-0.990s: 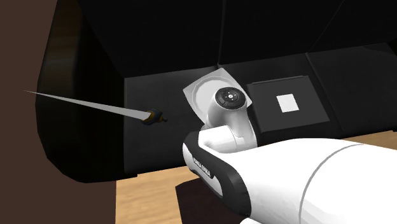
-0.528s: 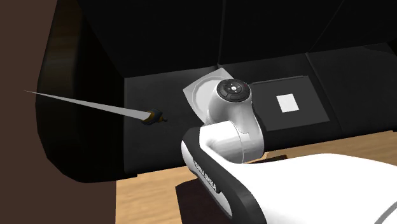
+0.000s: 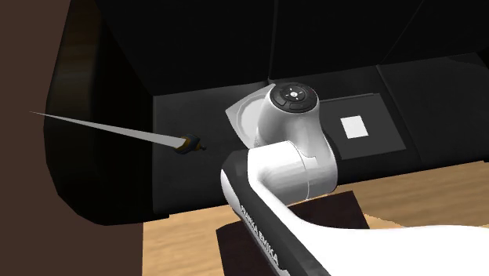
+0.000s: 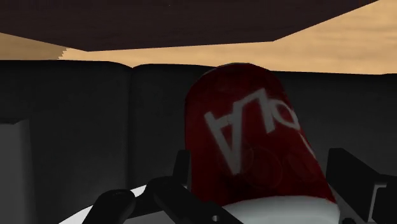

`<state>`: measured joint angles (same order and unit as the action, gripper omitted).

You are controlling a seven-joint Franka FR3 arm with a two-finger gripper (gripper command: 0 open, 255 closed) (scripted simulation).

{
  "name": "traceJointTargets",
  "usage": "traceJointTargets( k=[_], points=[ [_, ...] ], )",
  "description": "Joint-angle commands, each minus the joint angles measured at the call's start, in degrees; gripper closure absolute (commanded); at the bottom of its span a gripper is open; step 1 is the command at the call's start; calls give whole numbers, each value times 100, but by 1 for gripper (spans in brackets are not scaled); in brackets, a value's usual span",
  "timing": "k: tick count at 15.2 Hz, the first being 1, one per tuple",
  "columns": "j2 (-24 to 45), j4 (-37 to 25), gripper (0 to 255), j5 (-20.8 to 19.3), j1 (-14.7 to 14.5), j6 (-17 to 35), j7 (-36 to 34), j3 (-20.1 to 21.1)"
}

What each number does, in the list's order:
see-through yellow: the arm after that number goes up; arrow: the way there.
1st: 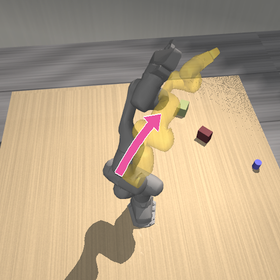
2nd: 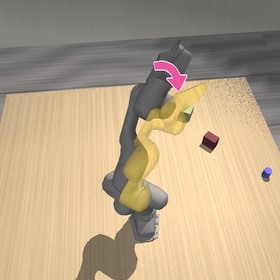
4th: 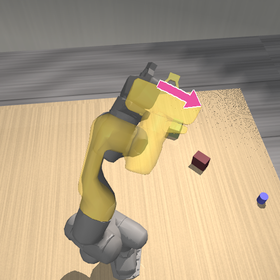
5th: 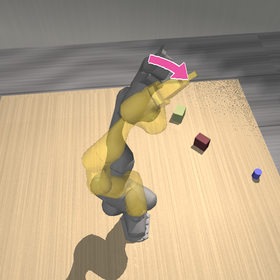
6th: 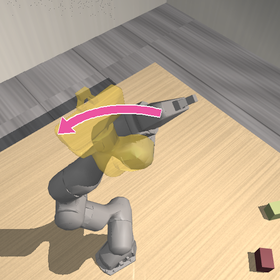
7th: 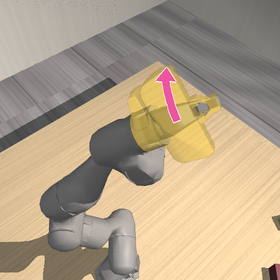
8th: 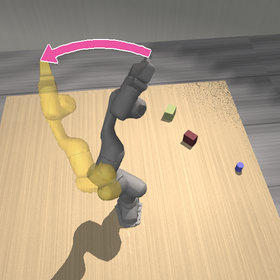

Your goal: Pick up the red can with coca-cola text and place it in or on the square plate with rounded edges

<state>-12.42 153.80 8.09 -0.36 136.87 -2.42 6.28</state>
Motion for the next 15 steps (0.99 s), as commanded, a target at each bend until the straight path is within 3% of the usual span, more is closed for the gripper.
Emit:
traceJointTargets(
  k=[1, 5, 15],
  points=[
    [-124, -70, 255, -15, 8, -194, -8, -10],
    [356, -710, 255, -168, 165, -369, 150, -152],
    [2019, -3098, 255, -416, 511, -1128, 613, -491]
  ],
)
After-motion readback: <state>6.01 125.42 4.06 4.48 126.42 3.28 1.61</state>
